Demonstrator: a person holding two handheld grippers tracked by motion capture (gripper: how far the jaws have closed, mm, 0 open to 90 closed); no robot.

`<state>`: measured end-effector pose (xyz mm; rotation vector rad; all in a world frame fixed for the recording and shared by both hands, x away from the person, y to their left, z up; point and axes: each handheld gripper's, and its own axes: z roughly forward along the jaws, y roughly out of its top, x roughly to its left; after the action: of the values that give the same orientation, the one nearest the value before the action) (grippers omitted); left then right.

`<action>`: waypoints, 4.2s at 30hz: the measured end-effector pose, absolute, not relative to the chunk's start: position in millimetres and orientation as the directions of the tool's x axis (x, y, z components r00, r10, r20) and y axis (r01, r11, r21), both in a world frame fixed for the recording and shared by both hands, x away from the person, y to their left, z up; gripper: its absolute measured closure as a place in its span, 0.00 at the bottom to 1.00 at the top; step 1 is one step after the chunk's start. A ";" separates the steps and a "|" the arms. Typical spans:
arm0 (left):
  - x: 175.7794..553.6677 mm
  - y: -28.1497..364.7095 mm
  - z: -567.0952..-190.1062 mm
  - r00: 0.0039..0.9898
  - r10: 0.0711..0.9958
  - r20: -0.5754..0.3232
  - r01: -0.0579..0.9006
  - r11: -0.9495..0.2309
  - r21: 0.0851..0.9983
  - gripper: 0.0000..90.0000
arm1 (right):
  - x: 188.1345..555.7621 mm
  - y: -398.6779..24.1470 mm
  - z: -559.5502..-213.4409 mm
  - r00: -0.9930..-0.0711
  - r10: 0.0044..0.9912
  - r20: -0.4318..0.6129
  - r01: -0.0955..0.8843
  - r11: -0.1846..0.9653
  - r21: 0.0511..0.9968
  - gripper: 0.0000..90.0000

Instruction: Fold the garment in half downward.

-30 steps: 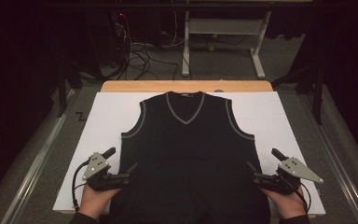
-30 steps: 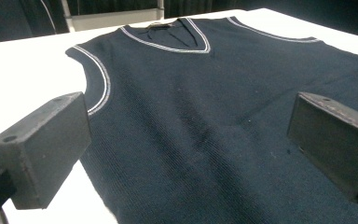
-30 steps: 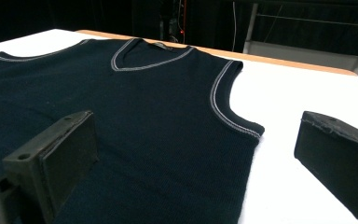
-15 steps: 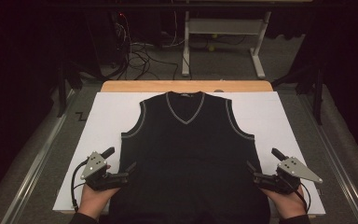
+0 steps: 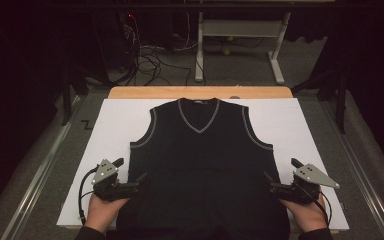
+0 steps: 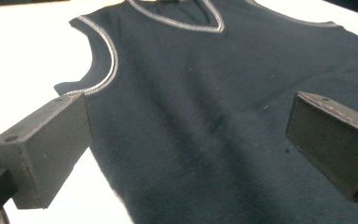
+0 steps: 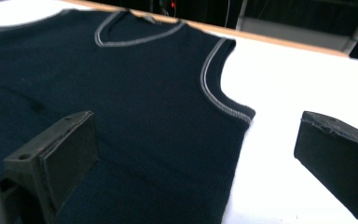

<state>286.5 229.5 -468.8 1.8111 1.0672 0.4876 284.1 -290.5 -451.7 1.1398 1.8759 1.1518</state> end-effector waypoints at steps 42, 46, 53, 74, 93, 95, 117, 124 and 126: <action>326.9 241.0 -486.0 0.437 0.872 -0.222 0.695 -0.170 0.699 0.89 | 338.4 -284.6 -472.7 -0.389 0.921 -0.008 0.605 0.262 0.752 0.96; 322.8 244.1 -482.9 0.436 0.874 -0.214 0.677 -0.162 0.718 0.89 | 333.8 -287.5 -467.9 -0.388 0.921 -0.003 0.578 0.246 0.778 0.96; 303.8 257.2 -474.1 0.457 0.857 -0.237 0.662 -0.149 0.735 0.89 | 318.0 -293.5 -462.8 -0.406 0.914 -0.011 0.542 0.251 0.802 0.96; 247.4 259.6 -461.2 0.559 0.807 -0.193 0.615 -0.247 0.749 0.89 | 252.9 -309.0 -459.0 -0.477 0.879 0.001 0.502 0.272 0.821 0.96; 207.7 263.8 -471.1 0.581 0.791 -0.193 0.632 -0.289 0.719 0.86 | 208.2 -317.1 -463.9 -0.510 0.860 -0.005 0.497 0.300 0.814 0.96; 208.0 264.4 -471.4 0.580 0.791 -0.196 0.631 -0.283 0.722 0.83 | 207.7 -316.8 -464.3 -0.509 0.861 0.001 0.497 0.293 0.816 0.93; 229.7 270.3 -477.8 0.564 0.801 -0.200 0.546 -0.181 0.818 0.18 | 229.8 -315.3 -469.3 -0.467 0.884 0.027 0.441 0.206 0.874 0.24; 241.4 269.0 -476.3 0.543 0.821 -0.178 0.530 -0.170 0.831 0.10 | 245.2 -309.9 -468.3 -0.449 0.893 0.007 0.436 0.212 0.875 0.09; 245.5 268.2 -476.0 0.545 0.819 -0.180 0.532 -0.171 0.829 0.04 | 247.8 -308.7 -467.9 -0.447 0.894 0.008 0.437 0.211 0.874 0.06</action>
<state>245.5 268.2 -476.0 1.8447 1.1102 0.3846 247.8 -308.7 -467.9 1.2294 1.9788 1.1718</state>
